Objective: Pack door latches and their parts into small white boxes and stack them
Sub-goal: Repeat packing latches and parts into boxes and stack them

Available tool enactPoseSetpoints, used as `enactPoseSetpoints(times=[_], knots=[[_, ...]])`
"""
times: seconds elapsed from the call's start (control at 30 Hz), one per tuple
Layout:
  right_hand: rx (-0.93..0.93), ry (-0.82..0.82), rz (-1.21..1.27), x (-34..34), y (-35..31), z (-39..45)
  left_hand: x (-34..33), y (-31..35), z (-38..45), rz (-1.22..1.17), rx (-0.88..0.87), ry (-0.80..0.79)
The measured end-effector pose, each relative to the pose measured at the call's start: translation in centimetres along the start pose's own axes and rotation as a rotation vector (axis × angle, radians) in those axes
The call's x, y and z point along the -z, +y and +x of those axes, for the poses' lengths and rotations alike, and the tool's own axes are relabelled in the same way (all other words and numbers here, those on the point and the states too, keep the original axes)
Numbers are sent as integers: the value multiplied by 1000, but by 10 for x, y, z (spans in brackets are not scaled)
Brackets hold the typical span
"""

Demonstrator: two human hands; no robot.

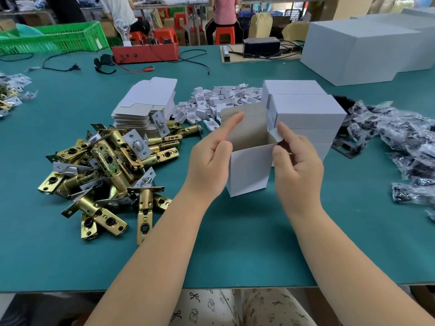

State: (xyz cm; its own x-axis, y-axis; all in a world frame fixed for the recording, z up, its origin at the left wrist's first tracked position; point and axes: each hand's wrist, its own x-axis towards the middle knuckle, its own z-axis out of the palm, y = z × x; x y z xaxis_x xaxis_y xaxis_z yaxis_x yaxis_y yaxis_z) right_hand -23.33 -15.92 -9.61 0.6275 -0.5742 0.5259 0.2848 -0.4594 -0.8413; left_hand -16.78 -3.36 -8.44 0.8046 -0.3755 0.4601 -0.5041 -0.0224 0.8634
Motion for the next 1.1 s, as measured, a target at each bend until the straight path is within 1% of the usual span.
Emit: enactPoseSetpoints(times=[0.1,0.2,0.27,0.33,0.43,0.53,0.63,0.7,0.77,0.87,0.97,1.1], knots=[[-84,33,56,3,1,4,0,-3,-2,89,-19,-39],[-78,9,28,1,3,4,-2,-5,-3,279,-42,-117],[-39,-19,-14,0,4,3,-2,-8,-3,464,-67,-100],[-42,-34,-32,0,5,1,1,-9,-1,606,-103,-75],[-79,-43,-41,2,5,1,2,-5,1,693,-145,-44],[-97,-53,4,1,2,0,1,-2,3,647,-147,-7],[-72,-51,85,1,0,-2,0,-2,0,539,-117,-19],[-30,-77,55,1,-1,-1,-1,-2,-2,490,-124,-8],[-19,-117,6,1,0,-1,-2,-2,-2,475,-128,-6],[-61,-135,13,-3,0,0,-1,-2,-1,469,-94,-28],[-15,-176,-22,-4,1,-2,-1,-2,-1,456,-84,-36],[-73,-273,47,-3,2,-2,-2,-2,-2,441,-91,-25]])
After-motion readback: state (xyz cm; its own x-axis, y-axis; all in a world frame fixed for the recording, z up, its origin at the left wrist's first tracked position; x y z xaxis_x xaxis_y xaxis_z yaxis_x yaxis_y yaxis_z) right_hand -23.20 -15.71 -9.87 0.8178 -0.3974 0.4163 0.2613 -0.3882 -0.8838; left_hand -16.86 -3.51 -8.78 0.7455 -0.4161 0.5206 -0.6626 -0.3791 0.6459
